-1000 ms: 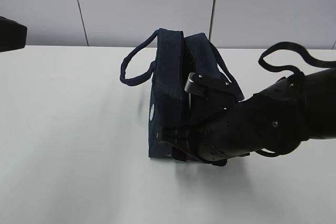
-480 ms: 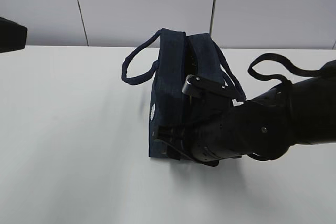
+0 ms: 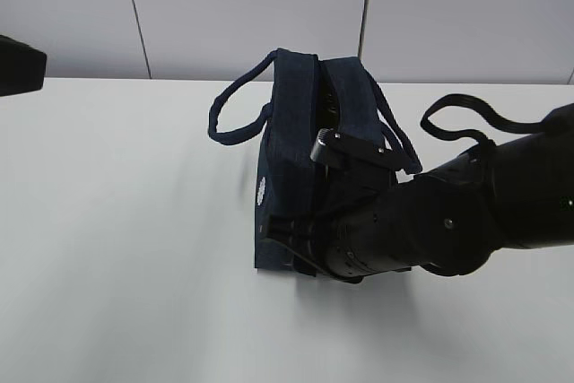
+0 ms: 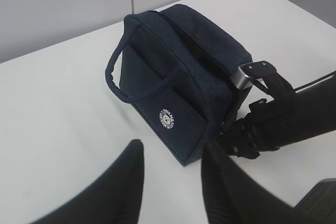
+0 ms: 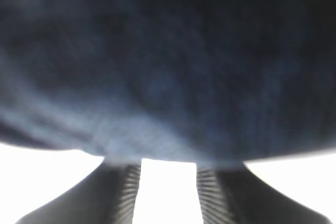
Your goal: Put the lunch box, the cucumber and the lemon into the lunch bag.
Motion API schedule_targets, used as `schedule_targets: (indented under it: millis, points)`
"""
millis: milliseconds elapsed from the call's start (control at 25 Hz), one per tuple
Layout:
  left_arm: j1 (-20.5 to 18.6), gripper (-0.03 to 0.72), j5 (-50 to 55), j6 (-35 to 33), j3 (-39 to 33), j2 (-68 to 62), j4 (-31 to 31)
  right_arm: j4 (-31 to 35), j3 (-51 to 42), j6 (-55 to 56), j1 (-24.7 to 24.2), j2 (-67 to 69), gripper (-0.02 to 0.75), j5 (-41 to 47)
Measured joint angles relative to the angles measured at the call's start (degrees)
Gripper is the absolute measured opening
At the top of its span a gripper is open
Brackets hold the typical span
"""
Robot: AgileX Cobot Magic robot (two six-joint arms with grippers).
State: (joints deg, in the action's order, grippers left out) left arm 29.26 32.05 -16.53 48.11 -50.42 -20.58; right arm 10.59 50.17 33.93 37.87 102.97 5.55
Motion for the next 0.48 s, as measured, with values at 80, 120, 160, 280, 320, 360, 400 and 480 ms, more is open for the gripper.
schedule_targets:
  millis: [80, 120, 160, 280, 320, 360, 400, 480]
  points:
    - [0.00, 0.247, 0.22, 0.00, 0.00, 0.00, 0.00, 0.03, 0.00, 0.00, 0.00, 0.00, 0.226, 0.00]
    - [0.00, 0.247, 0.22, 0.00, 0.00, 0.00, 0.00, 0.03, 0.00, 0.00, 0.00, 0.00, 0.223, 0.00]
    - [0.00, 0.247, 0.22, 0.00, 0.00, 0.00, 0.00, 0.03, 0.00, 0.00, 0.00, 0.00, 0.223, 0.23]
    - [0.00, 0.247, 0.22, 0.00, 0.00, 0.00, 0.00, 0.03, 0.00, 0.00, 0.00, 0.00, 0.218, 0.67]
    - [0.00, 0.247, 0.22, 0.00, 0.00, 0.00, 0.00, 0.03, 0.00, 0.00, 0.00, 0.00, 0.201, 0.83]
    - [0.00, 0.247, 0.30, 0.00, 0.00, 0.00, 0.00, 0.03, 0.00, 0.00, 0.00, 0.00, 0.174, 0.98]
    - [0.00, 0.247, 0.35, 0.00, 0.00, 0.00, 0.00, 0.03, 0.00, 0.00, 0.00, 0.00, 0.148, 1.24]
    - [0.00, 0.247, 0.59, 0.00, 0.00, 0.00, 0.00, 0.03, 0.10, 0.00, 0.00, 0.00, 0.089, 1.69]
